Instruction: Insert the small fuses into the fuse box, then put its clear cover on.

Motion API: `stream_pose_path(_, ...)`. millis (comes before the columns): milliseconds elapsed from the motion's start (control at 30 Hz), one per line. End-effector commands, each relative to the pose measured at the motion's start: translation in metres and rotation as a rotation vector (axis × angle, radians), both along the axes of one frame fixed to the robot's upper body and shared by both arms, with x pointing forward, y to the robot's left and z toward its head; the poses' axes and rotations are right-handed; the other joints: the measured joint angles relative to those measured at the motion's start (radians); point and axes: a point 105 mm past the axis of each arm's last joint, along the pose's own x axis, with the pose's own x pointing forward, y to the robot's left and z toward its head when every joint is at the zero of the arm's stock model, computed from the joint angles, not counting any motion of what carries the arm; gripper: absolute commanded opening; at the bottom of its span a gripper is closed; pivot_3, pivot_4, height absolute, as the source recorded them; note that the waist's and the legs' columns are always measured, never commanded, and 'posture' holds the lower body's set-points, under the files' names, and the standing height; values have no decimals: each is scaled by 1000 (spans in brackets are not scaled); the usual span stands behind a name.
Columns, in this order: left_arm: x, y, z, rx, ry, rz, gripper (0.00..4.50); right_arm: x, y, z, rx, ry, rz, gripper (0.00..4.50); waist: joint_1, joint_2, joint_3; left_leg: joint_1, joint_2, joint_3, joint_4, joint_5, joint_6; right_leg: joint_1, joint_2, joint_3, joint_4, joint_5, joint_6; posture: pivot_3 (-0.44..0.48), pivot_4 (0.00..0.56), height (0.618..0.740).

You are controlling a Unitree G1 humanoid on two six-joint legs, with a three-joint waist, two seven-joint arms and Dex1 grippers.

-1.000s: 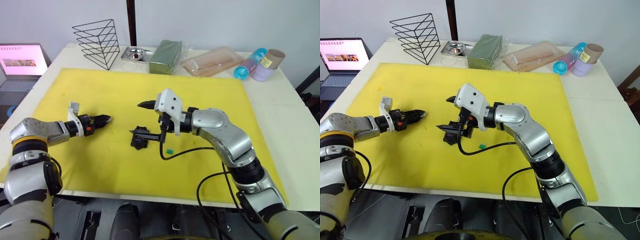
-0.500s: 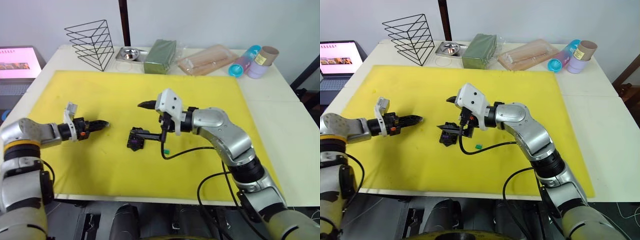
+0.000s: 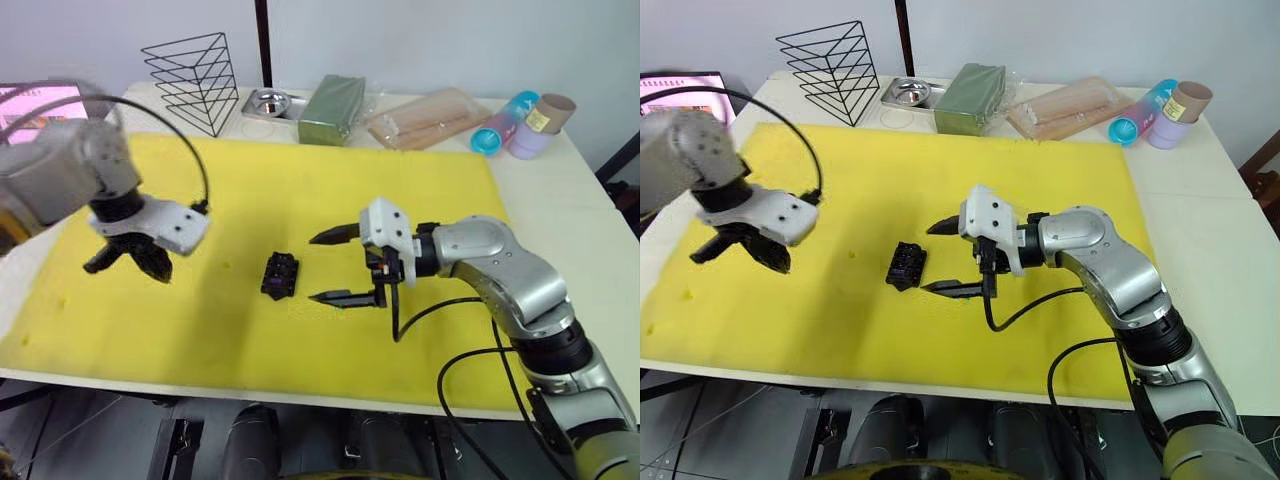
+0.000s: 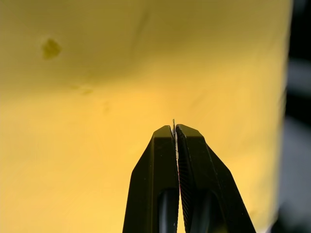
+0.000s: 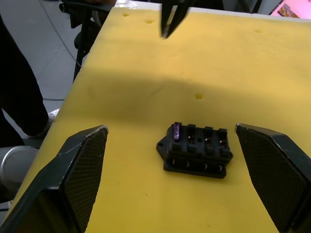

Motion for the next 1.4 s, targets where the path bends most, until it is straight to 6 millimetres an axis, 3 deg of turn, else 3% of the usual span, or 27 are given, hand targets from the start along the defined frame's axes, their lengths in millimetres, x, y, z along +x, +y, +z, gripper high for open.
stream_pose_path(33,2,-21,-4,77,-13,-308,18,-1,2,6,31,-58,-27,4500,2,0,0,0,0,0,0,0,0,0,0,0,0,0,0,0,150,740)
stream_pose_path(200,-1,-15,-10,171,-13,-493,18,1,-2,3,35,-60,-60,4500,-5,-1,1,-1,0,0,1,0,0,-1,0,1,0,0,1,0,150,740)
stream_pose_path(333,-3,-8,-26,257,9,-672,18,2,-3,1,33,-56,-69,4500,0,-1,1,0,0,-1,1,0,0,0,1,1,1,0,1,0,150,740)
stream_pose_path(433,3,-14,-41,266,-9,-816,18,1,-5,1,23,-52,-70,4500,3,-2,1,0,0,0,2,0,1,1,1,1,1,0,1,0,150,740)
stream_pose_path(767,13,-27,-62,249,-37,-911,18,2,-7,5,14,-53,-81,4500,5,-1,0,0,0,-1,3,0,1,2,0,0,1,0,1,0,150,740)
stream_pose_path(900,18,-25,-54,261,-40,-899,1018,3,-7,5,11,-55,-87,4500,5,-1,0,1,0,-1,3,0,1,2,0,0,1,0,1,0,150,740)
stream_pose_path(1233,28,-25,-36,244,-61,-907,4416,7,-4,8,11,-64,-77,4500,22,-1,0,1,0,-1,3,0,1,3,0,0,1,0,1,0,150,740)
stream_pose_path(1400,27,-30,-25,207,-92,-931,4465,8,-2,8,13,-62,-67,4500,26,-1,0,0,0,0,3,0,1,3,0,0,1,0,1,0,150,740)
